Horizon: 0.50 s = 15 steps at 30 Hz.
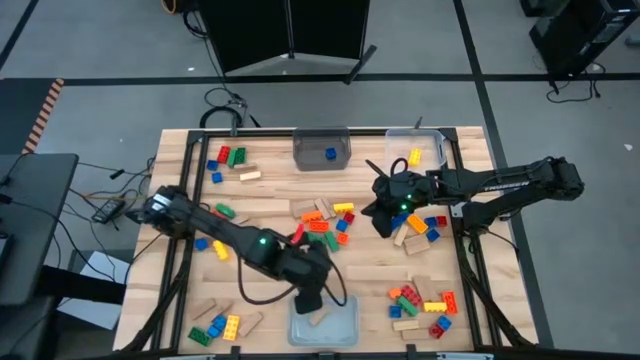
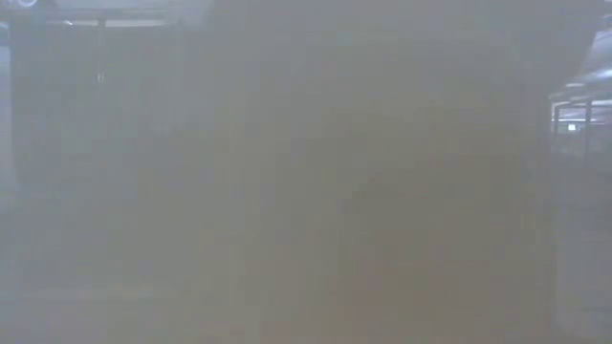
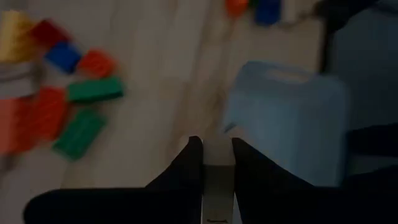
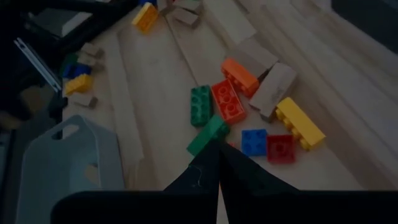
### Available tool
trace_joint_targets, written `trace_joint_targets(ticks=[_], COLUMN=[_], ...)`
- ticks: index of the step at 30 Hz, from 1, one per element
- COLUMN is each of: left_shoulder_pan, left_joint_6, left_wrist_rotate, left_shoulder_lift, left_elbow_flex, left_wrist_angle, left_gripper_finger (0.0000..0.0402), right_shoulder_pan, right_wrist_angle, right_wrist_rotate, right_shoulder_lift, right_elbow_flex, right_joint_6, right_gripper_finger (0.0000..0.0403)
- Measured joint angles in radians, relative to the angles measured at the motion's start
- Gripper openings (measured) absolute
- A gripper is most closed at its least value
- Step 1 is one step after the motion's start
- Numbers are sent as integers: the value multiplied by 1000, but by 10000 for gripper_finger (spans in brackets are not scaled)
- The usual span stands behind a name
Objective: Sort blocks by size
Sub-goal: Put the brown block into the gray bin
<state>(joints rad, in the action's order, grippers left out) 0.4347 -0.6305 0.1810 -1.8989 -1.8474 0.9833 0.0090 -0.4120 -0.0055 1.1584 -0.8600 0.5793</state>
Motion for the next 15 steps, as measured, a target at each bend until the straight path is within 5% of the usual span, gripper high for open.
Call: trace_joint_targets(ticks=[9,15], left_shoulder_pan=[1,1], left_joint_6=[-67,-138], left_wrist_rotate=[-87,-227], left_shoulder_lift=[-6,-6], left_elbow_flex=[33,168], left_wrist_angle=[-103,-358], left_gripper_finger=[90,77], right_shoulder_pan=[1,1], right_wrist_angle=[-66,-78], right_wrist_rotate=[-44,-44], right_shoulder_lift=[0,0], right_elbow_flex=[0,0], right_joint_6=[0,0], right_gripper_finger=[21,21])
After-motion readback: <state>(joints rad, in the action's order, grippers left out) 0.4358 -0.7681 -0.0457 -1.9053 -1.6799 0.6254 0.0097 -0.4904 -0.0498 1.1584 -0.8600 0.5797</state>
